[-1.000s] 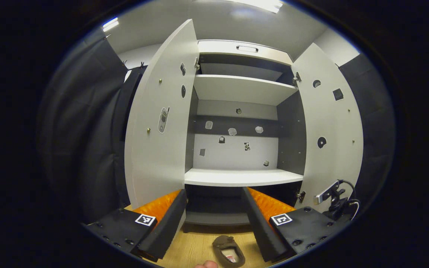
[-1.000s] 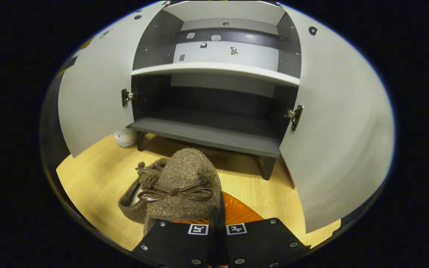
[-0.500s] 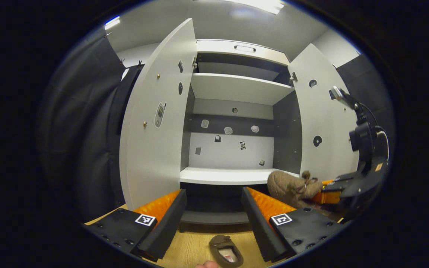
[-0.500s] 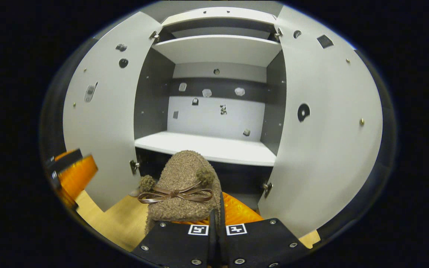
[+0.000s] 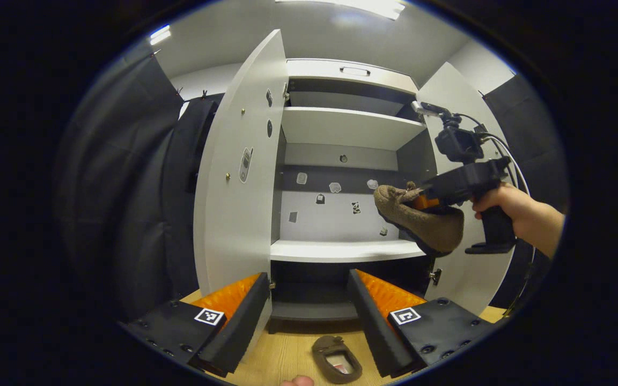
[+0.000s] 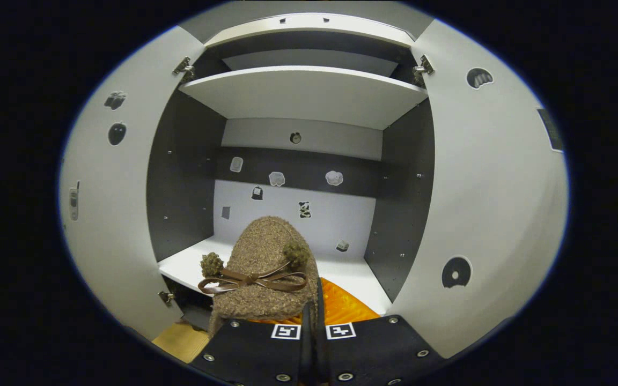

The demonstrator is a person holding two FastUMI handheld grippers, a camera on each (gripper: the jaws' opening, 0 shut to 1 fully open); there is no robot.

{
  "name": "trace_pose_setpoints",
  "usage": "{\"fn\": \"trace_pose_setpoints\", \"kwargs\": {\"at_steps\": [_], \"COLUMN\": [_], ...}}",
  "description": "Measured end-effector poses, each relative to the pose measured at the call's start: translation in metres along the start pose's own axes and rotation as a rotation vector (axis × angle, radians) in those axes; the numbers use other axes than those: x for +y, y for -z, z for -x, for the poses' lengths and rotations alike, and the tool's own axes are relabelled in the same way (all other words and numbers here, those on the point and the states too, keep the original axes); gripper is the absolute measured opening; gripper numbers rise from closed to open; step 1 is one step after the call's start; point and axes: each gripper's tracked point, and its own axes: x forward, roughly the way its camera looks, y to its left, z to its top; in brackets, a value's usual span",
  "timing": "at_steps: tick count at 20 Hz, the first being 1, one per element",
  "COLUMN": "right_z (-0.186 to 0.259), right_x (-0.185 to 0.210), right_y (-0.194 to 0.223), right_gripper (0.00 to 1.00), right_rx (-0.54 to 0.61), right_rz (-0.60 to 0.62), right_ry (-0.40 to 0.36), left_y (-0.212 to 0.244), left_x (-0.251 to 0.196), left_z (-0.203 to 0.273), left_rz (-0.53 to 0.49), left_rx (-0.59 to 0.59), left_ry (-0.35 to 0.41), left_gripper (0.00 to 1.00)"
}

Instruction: Grab one shoe with the right hand and put it into the shoe cabinet, grab the other shoe with the left hand and put it into the shoe cabinet; then close the right door with the right hand and the left door with the left hand.

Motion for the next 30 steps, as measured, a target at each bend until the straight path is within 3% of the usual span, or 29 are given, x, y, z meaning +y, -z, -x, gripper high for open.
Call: {"fn": "trace_pose_setpoints", "kwargs": {"at_steps": [3,7,14,17,20,25,26,28,30], "right_z": [-0.055,-0.103,-0.153,-0.160,-0.163,-0.158,-0.156,-0.150,-0.142], "right_x": [-0.013,-0.015,-0.028,-0.034,-0.031,-0.033,-0.033,-0.035,-0.034], "right_y": [-0.004,0.023,0.082,0.087,0.091,0.090,0.089,0.083,0.078], "right_gripper": [0.03,0.03,0.03,0.05,0.17,0.26,0.38,0.52,0.51], "right_rx": [0.047,0.183,0.370,0.385,0.396,0.396,0.397,0.388,0.379], "right_rz": [-0.025,-0.085,-0.179,-0.198,-0.195,-0.182,-0.185,-0.179,-0.161], "right_ry": [0.050,0.079,0.142,0.148,0.121,0.102,0.094,0.084,0.069], "left_y": [0.003,0.006,0.012,0.017,0.021,0.026,0.026,0.026,0.026], "left_x": [0.001,-0.005,0.001,0.013,0.022,0.023,0.022,0.019,0.014], "left_z": [0.004,0.007,0.007,0.006,0.004,0.002,0.001,0.000,0.000], "left_rz": [-0.008,0.012,0.001,-0.006,0.006,0.027,0.028,0.029,0.031], "left_rx": [0.004,0.013,0.026,0.037,0.049,0.060,0.059,0.059,0.059], "left_ry": [0.002,0.015,0.003,-0.025,-0.044,-0.047,-0.044,-0.037,-0.027], "left_gripper": [0.96,0.97,0.96,0.96,0.96,0.99,0.96,0.96,0.96]}}
